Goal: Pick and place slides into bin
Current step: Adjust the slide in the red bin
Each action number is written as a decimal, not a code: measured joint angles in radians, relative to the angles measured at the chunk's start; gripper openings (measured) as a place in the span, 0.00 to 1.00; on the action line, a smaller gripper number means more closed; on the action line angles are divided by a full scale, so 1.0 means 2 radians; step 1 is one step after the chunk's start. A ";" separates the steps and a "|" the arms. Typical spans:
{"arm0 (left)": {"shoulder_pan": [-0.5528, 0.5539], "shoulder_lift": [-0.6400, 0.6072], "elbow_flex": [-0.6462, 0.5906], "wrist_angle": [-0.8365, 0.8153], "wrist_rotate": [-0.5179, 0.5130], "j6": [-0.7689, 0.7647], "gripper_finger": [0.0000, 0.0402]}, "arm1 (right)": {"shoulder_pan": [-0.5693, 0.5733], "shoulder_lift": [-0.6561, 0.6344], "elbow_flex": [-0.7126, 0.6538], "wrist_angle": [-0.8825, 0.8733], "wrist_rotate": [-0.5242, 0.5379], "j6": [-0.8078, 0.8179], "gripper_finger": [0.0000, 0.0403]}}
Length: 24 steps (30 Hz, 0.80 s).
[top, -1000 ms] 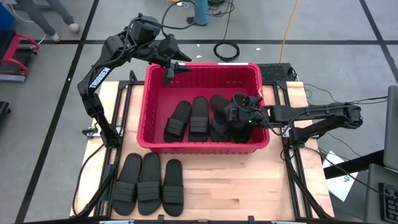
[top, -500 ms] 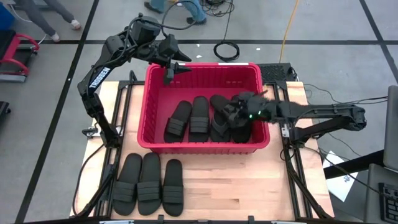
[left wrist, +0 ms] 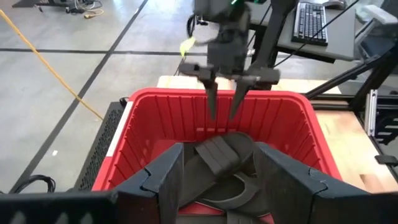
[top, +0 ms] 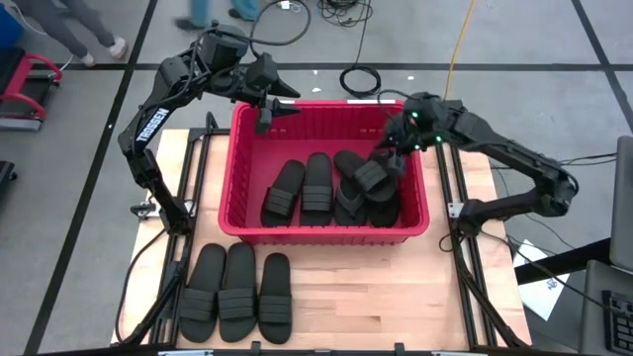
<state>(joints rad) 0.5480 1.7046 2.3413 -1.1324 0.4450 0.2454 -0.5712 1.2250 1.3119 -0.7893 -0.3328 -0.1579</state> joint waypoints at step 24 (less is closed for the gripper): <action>-0.006 0.000 0.000 -0.025 0.000 0.004 0.48 | -0.079 0.253 0.133 -0.125 -0.112 -0.270 0.39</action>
<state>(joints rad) 0.5350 1.7046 2.3413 -1.1828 0.4458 0.2529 -0.7291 1.7303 1.5769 -1.0401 -0.5569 -0.6971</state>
